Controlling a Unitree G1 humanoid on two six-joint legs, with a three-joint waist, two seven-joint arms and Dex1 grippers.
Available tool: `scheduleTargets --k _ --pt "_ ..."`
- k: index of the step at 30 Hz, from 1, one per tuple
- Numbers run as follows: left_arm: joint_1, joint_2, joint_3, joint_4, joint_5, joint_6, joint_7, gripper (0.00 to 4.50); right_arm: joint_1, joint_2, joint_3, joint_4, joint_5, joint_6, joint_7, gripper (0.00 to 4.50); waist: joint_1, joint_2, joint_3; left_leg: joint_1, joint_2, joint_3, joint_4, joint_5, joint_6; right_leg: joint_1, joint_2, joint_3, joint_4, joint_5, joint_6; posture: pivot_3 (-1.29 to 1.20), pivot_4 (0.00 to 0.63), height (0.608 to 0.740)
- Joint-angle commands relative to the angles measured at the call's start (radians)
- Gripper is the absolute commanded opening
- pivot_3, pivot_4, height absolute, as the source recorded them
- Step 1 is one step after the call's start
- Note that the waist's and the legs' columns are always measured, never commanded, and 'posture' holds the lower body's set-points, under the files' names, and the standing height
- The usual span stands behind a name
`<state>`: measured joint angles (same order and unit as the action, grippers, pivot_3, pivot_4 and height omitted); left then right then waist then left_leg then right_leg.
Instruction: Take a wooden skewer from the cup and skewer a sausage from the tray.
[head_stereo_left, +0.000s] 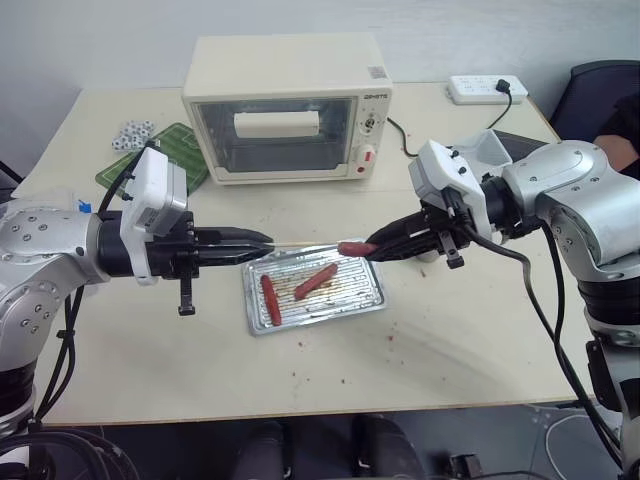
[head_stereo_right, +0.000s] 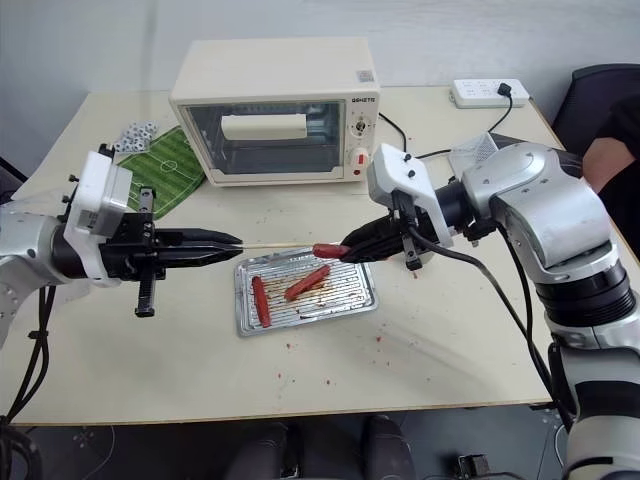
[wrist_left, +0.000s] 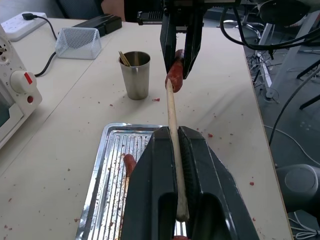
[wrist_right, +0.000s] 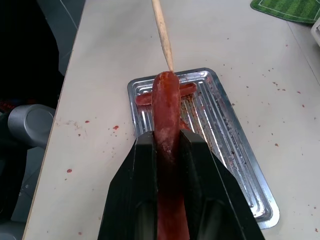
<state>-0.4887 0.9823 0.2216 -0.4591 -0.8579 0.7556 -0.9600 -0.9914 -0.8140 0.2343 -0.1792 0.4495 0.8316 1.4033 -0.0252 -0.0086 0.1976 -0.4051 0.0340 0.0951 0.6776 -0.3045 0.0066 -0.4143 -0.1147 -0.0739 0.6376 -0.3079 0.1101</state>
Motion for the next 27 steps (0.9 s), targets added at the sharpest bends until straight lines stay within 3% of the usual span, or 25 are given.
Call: scheduleTargets --k 1,27 --pt "-0.012 0.003 0.004 -0.008 0.003 -0.018 -0.016 0.0 -0.028 0.004 -0.011 -0.01 0.013 0.002 -0.008 0.59 0.0 0.0 0.0 0.0 0.0 0.0 0.0 0.0 0.0 0.0 0.0 0.0 0.0 0.0 0.0 0.0 0.15 0.74" --pt "-0.014 0.01 0.011 0.017 0.04 -0.036 -0.046 0.0 -0.017 -0.019 -0.021 -0.009 0.014 -0.015 -0.008 0.59 0.0 0.0 0.0 0.0 -0.001 0.0 0.001 0.0 0.0 0.0 0.0 0.0 0.0 0.0 0.0 0.0 0.15 0.74"
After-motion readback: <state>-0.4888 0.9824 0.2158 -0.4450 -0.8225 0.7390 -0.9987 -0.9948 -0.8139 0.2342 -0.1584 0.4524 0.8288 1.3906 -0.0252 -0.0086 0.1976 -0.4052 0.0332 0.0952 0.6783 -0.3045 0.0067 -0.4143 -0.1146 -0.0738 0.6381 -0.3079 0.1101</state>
